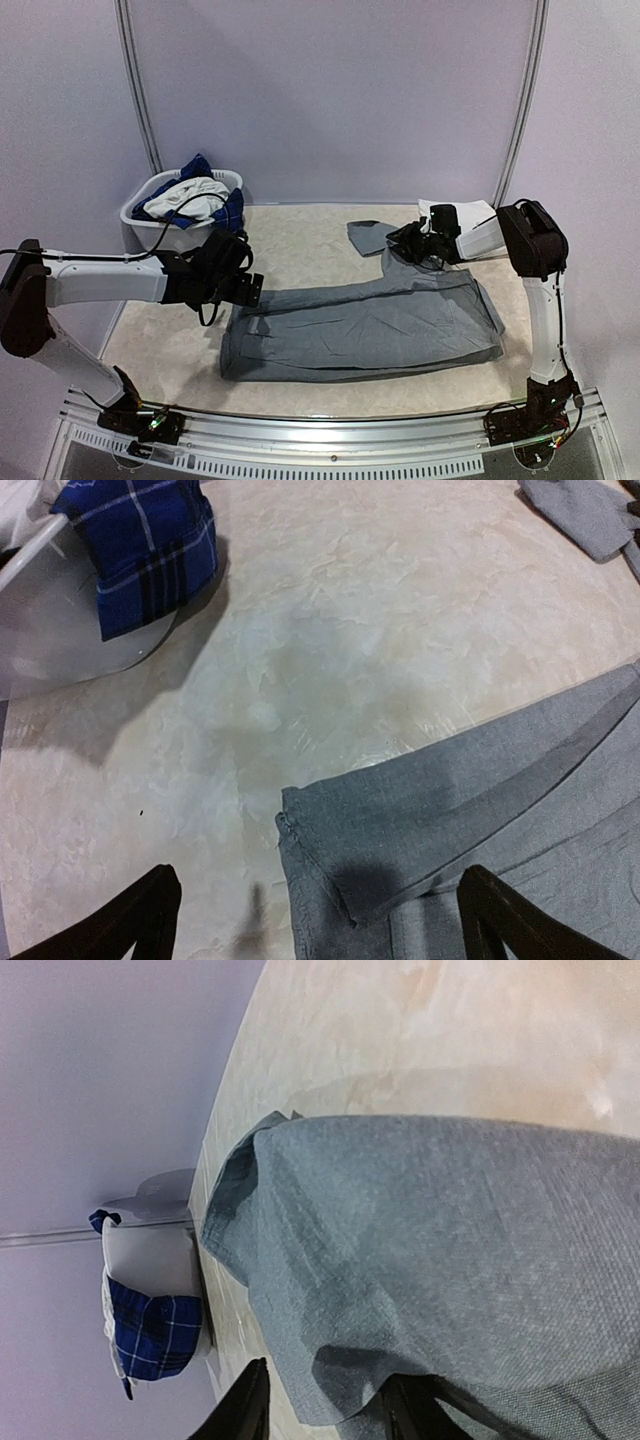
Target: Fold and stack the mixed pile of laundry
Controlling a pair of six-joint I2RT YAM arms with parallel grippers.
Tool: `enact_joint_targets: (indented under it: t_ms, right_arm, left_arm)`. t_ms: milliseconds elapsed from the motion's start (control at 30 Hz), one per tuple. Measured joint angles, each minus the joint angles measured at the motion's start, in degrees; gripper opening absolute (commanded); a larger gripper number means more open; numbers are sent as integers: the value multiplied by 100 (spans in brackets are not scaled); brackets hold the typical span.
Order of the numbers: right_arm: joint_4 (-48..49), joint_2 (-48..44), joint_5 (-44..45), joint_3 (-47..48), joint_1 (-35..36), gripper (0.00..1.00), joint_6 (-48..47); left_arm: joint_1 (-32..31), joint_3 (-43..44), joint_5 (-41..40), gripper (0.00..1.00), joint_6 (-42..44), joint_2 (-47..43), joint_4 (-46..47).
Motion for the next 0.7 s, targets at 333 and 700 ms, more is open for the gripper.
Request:
enact_joint_targets:
  t_ms: [333, 700]
  right_arm:
    - [236, 20, 155, 79, -22, 1, 83]
    - [444, 2, 70, 90, -22, 1, 61]
  left_arm:
    - [0, 0, 0, 98, -2, 0, 0]
    - [0, 0, 13, 99, -2, -2, -2]
